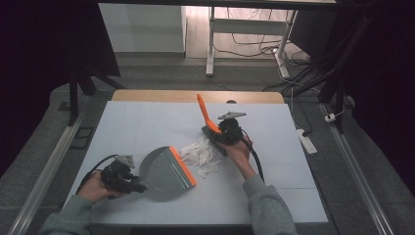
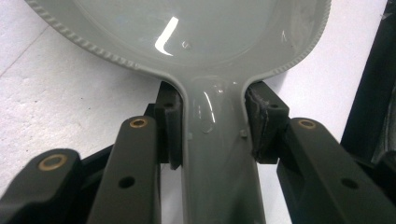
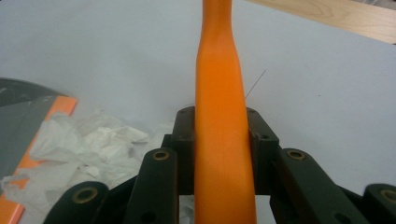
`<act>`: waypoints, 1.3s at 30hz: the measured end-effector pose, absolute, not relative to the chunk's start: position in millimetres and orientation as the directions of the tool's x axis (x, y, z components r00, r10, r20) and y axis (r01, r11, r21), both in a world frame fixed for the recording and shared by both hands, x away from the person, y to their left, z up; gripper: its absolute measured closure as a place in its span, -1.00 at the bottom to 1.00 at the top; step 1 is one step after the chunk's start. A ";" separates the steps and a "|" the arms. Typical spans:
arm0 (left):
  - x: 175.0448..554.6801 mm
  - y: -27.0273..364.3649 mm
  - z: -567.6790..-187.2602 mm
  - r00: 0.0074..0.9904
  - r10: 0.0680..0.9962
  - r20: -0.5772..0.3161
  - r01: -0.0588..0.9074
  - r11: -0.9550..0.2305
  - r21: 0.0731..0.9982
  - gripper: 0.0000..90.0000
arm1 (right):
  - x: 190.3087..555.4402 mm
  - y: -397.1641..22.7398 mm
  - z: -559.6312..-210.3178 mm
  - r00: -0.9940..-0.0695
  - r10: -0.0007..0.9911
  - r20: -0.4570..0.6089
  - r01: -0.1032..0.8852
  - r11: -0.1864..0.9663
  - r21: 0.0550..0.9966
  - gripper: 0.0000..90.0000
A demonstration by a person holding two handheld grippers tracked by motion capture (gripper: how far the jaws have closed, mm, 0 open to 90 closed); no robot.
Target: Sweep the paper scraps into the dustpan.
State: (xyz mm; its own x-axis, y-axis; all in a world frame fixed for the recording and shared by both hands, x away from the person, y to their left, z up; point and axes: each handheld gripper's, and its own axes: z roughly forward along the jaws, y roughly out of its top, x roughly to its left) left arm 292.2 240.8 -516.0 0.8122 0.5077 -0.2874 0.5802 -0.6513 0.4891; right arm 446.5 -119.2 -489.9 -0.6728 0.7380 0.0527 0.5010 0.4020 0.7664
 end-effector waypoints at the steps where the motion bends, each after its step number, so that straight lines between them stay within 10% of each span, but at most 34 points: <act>1: 292.3 240.7 -516.0 0.812 0.507 -0.289 0.581 -0.652 0.488 0.36 | 445.6 -117.5 -490.0 -0.676 0.735 0.053 0.500 0.405 0.765 0.56; 39: 294.0 236.9 -517.1 0.811 0.502 -0.300 0.583 -0.652 0.486 0.36 | 414.4 -67.9 -493.9 -0.791 0.609 0.065 0.432 0.479 0.764 0.56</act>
